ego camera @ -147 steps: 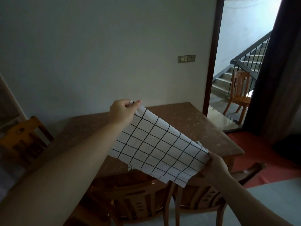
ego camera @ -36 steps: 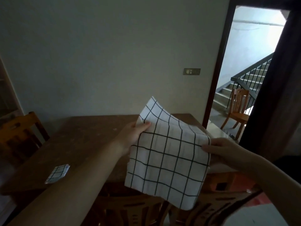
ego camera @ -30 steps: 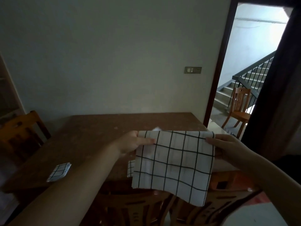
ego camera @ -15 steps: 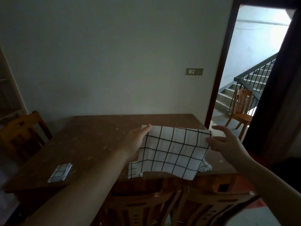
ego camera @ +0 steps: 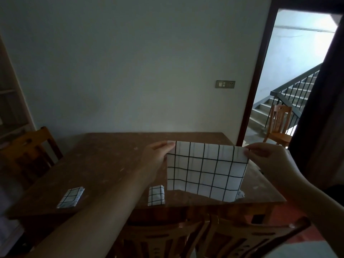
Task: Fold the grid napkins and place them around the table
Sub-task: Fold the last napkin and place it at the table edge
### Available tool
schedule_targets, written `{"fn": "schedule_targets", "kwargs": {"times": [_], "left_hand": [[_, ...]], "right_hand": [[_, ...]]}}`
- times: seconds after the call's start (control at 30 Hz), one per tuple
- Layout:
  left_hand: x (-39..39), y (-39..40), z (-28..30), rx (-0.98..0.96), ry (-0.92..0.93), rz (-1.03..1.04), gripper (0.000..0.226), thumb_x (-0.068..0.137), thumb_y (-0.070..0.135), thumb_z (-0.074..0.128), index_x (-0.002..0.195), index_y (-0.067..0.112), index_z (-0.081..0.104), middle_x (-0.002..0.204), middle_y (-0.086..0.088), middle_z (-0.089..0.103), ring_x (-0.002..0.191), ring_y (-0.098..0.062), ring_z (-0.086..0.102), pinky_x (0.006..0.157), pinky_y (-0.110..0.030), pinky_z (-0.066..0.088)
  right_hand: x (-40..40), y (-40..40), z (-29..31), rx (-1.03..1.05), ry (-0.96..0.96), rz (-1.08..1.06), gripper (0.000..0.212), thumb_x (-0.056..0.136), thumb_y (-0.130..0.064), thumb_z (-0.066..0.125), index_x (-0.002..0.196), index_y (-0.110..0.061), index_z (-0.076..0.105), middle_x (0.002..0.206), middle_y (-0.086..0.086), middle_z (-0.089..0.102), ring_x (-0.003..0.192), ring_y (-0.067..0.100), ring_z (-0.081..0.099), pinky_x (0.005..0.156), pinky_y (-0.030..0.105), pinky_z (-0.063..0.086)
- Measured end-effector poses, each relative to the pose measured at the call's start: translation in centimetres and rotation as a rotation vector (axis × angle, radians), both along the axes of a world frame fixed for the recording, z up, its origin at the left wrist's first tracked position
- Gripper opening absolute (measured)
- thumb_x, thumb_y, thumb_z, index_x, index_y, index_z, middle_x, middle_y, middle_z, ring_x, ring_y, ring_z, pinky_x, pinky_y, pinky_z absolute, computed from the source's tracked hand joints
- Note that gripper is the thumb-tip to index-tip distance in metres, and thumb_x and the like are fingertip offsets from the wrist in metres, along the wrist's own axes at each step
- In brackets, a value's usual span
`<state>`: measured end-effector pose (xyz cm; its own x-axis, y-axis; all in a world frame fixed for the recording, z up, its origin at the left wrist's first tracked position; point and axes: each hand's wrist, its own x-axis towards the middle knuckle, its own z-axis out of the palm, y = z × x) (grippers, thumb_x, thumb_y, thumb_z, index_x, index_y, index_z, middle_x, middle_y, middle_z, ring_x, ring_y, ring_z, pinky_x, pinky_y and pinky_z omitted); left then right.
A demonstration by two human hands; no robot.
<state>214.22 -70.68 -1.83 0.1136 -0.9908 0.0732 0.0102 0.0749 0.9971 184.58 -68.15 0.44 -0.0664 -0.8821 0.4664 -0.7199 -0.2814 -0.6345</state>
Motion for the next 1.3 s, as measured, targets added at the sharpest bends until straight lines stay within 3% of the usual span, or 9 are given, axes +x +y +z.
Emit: {"fn": "schedule_targets", "kwargs": {"times": [0.2, 0.3, 0.43, 0.5, 0.6, 0.7, 0.8, 1.07, 1.3], "left_hand": [[1.7, -0.8, -0.1, 0.128, -0.125, 0.088, 0.023, 0.088, 0.027, 0.069, 0.109, 0.017, 0.068, 0.123, -0.014, 0.063, 0.121, -0.036, 0.055, 0.097, -0.046, 0.046], [1.4, -0.8, 0.3, -0.031, -0.28, 0.142, 0.05, 0.079, 0.033, 0.076, 0.123, 0.024, 0.055, 0.128, -0.001, 0.051, 0.116, -0.018, 0.049, 0.087, -0.035, 0.042], [-3.1, 0.6, 2.8, -0.292, -0.682, -0.314, 0.06, 0.079, 0.046, 0.077, 0.133, 0.026, 0.057, 0.13, 0.009, 0.059, 0.113, -0.004, 0.055, 0.094, -0.026, 0.045], [-5.0, 0.8, 3.5, -0.349, -0.734, -0.395, 0.038, 0.081, 0.038, 0.078, 0.113, 0.018, 0.071, 0.097, 0.007, 0.071, 0.083, -0.002, 0.063, 0.078, -0.024, 0.052], [-5.4, 0.4, 3.5, -0.382, -0.67, -0.368, 0.02, 0.084, 0.032, 0.075, 0.079, 0.012, 0.076, 0.057, -0.001, 0.058, 0.05, -0.007, 0.048, 0.054, -0.024, 0.04], [-4.3, 0.4, 3.2, -0.238, -0.473, -0.305, 0.02, 0.082, 0.041, 0.075, 0.085, 0.022, 0.078, 0.08, -0.003, 0.076, 0.072, -0.016, 0.071, 0.074, -0.031, 0.057], [-3.1, -0.1, 3.0, -0.186, -0.359, -0.243, 0.011, 0.083, 0.033, 0.075, 0.086, 0.022, 0.078, 0.087, 0.0, 0.078, 0.085, -0.02, 0.074, 0.085, -0.041, 0.059], [-2.6, -0.2, 2.4, -0.122, -0.106, -0.234, 0.008, 0.088, 0.022, 0.069, 0.092, 0.018, 0.075, 0.09, 0.002, 0.078, 0.083, -0.015, 0.074, 0.067, -0.026, 0.058], [-2.0, -0.6, 1.7, -0.085, 0.039, -0.235, 0.008, 0.091, 0.017, 0.065, 0.093, 0.017, 0.073, 0.087, 0.003, 0.078, 0.078, -0.009, 0.074, 0.062, -0.02, 0.056]], "right_hand": [[0.1, -0.2, 1.4, -0.097, 0.162, 0.112, 0.006, 0.087, -0.016, 0.066, 0.09, -0.019, 0.07, 0.09, -0.003, 0.068, 0.082, 0.01, 0.064, 0.07, 0.021, 0.049], [1.5, -0.2, 2.7, -0.072, 0.204, 0.228, 0.012, 0.089, -0.019, 0.064, 0.087, -0.031, 0.065, 0.083, -0.013, 0.067, 0.078, 0.0, 0.064, 0.067, 0.012, 0.046], [4.8, -0.8, 3.7, -0.059, 0.359, 0.357, 0.02, 0.087, -0.028, 0.06, 0.081, -0.046, 0.055, 0.074, -0.021, 0.062, 0.076, -0.011, 0.061, 0.065, 0.004, 0.045], [5.9, -1.0, 4.1, -0.079, 0.355, 0.375, 0.007, 0.084, -0.036, 0.057, 0.083, -0.041, 0.061, 0.073, -0.02, 0.063, 0.075, -0.011, 0.061, 0.066, 0.008, 0.044], [5.1, -0.5, 4.0, -0.05, 0.199, 0.441, 0.008, 0.08, -0.041, 0.065, 0.083, -0.034, 0.069, 0.073, -0.014, 0.07, 0.072, -0.004, 0.065, 0.065, 0.012, 0.049], [3.0, 0.0, 2.4, 0.169, 0.197, 0.468, 0.025, 0.075, -0.051, 0.067, 0.081, -0.027, 0.072, 0.073, -0.008, 0.07, 0.063, 0.006, 0.065, 0.063, 0.02, 0.053], [1.0, 0.0, 0.7, 0.226, 0.17, 0.382, 0.021, 0.083, -0.033, 0.07, 0.069, -0.017, 0.07, 0.054, -0.012, 0.058, 0.048, 0.005, 0.051, 0.052, 0.016, 0.04], [0.8, -0.1, 0.3, 0.124, -0.312, 0.295, 0.01, 0.082, -0.02, 0.071, 0.082, -0.01, 0.075, 0.073, 0.002, 0.072, 0.066, 0.009, 0.068, 0.057, 0.012, 0.05], [1.2, 0.3, 1.8, 0.089, -0.514, 0.287, 0.009, 0.085, -0.016, 0.065, 0.087, -0.018, 0.074, 0.086, 0.004, 0.075, 0.088, 0.028, 0.07, 0.082, 0.04, 0.056]]}}
